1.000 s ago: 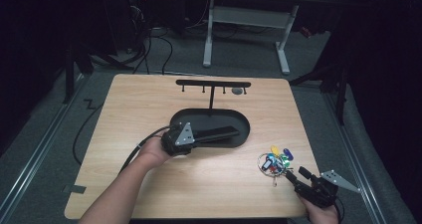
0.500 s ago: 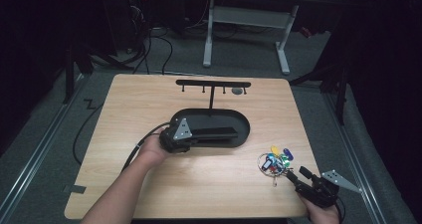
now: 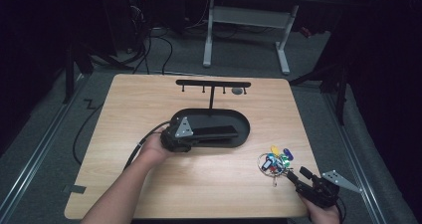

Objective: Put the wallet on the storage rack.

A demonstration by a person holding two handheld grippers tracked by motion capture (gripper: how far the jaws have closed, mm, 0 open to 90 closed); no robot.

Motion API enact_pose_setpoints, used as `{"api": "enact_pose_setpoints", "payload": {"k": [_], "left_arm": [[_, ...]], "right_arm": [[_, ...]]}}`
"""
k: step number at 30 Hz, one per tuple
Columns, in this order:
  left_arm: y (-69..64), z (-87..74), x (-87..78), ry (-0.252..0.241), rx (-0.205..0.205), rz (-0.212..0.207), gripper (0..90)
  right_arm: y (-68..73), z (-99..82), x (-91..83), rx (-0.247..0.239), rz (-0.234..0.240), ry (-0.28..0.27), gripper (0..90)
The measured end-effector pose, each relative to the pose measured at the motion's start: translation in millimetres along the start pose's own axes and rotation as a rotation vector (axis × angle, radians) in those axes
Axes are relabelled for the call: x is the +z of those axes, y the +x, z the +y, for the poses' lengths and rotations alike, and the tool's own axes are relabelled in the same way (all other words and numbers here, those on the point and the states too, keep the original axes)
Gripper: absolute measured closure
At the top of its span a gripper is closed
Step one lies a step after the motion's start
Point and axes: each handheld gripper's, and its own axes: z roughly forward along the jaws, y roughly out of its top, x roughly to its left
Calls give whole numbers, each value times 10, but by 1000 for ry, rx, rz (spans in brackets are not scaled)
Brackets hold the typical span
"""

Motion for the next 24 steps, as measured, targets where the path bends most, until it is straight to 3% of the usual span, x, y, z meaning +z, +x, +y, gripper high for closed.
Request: {"api": "enact_pose_setpoints", "payload": {"k": [5,12,18,24], "left_arm": [[-90,-49,-34,14,35,-12,497],[-35,-37,-12,-27,-19,-23,545],[51,27,107,-13,-37,15,544],[174,57,180,12,-107,48,547]], "right_arm": [[14,7,-15,-2,0,-5,358],[44,10,15,-10,6,1,358],[32,7,17,-9,4,2,358],[15,1,6,-3,2,3,357]]}}
